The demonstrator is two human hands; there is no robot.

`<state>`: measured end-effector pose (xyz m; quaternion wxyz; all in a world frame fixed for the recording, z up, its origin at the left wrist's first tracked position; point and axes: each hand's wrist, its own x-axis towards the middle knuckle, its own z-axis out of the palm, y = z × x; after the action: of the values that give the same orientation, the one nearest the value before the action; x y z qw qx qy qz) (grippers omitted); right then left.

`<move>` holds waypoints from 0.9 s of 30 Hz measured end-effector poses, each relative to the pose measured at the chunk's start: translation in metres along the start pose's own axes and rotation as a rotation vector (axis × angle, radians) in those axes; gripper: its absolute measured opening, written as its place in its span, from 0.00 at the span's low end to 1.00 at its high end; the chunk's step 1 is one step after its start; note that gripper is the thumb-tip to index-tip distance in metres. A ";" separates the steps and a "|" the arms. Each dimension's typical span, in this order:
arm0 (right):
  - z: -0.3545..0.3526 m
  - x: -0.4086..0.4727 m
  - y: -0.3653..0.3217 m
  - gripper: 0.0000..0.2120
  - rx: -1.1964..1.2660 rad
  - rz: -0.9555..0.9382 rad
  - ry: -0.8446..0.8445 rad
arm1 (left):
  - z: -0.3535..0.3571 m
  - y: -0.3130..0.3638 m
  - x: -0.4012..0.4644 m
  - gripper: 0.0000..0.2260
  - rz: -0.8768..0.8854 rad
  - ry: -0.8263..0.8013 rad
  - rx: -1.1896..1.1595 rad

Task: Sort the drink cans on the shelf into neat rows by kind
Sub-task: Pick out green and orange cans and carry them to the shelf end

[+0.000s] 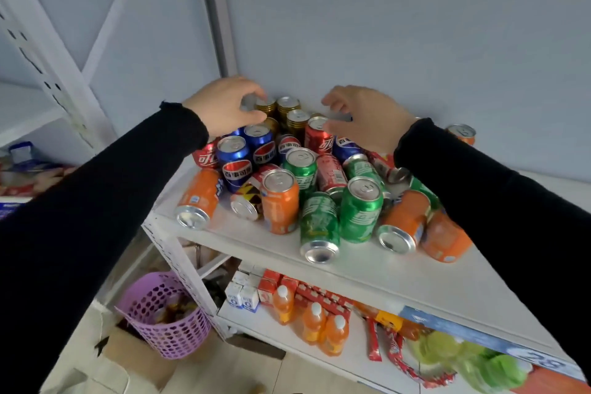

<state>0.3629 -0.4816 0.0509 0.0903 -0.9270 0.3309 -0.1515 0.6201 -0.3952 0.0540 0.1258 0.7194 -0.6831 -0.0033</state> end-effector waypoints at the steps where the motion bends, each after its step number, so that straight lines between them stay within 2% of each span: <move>1: 0.003 0.013 -0.002 0.20 0.007 0.017 -0.013 | 0.000 -0.012 0.012 0.20 0.010 -0.026 0.009; 6: 0.019 0.073 -0.001 0.19 -0.001 0.106 -0.071 | 0.006 -0.059 0.071 0.23 0.036 -0.178 0.064; 12: 0.045 0.122 -0.001 0.20 -0.101 0.136 -0.188 | 0.032 -0.079 0.123 0.27 0.056 -0.332 0.099; 18: 0.027 0.157 0.033 0.18 -0.071 0.274 -0.179 | 0.053 -0.088 0.153 0.27 0.061 -0.411 0.142; 27: 0.064 0.182 0.079 0.21 -0.086 0.394 -0.334 | 0.080 -0.093 0.171 0.24 0.078 -0.510 0.204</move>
<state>0.4728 -0.6543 0.0103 0.1318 -0.8599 0.4916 0.0383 0.7086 -0.5740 -0.0117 -0.1231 0.6774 -0.7168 -0.1106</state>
